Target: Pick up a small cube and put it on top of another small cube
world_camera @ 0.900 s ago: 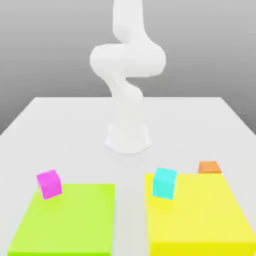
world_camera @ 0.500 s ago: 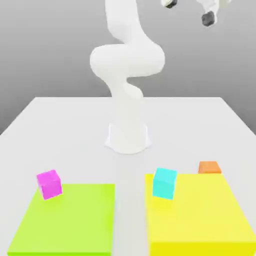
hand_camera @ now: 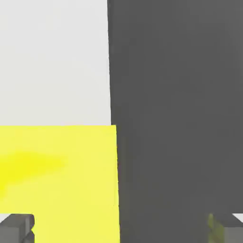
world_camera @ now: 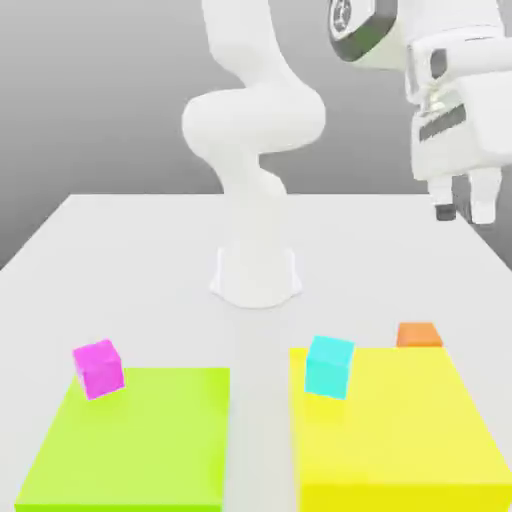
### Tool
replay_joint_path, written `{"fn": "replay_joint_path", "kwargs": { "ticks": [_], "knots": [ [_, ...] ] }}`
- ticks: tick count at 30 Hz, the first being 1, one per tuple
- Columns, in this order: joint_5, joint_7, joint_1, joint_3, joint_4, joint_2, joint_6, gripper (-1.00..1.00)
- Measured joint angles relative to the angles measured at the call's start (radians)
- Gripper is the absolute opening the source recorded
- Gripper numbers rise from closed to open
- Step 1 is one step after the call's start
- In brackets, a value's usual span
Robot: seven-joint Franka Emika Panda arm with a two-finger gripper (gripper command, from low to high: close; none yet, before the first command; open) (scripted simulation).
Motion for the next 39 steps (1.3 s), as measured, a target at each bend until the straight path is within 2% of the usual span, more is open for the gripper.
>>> {"fn": "replay_joint_path", "kwargs": {
  "ticks": [14, 24, 37, 38, 39],
  "knots": [
    [0.025, -0.609, 0.236, -0.034, -0.16, 0.192, 0.149, 0.0],
    [0.155, -1.11, 0.394, -0.01, -0.271, 0.321, 0.259, 0.0],
    [0.214, -1.181, 0.385, 0.021, -0.232, 0.602, 0.493, 0.0],
    [0.214, -1.182, 0.383, 0.023, -0.231, 0.616, 0.504, -1.0],
    [0.214, -1.182, 0.383, 0.023, -0.231, 0.616, 0.504, -1.0]
  ]
}}
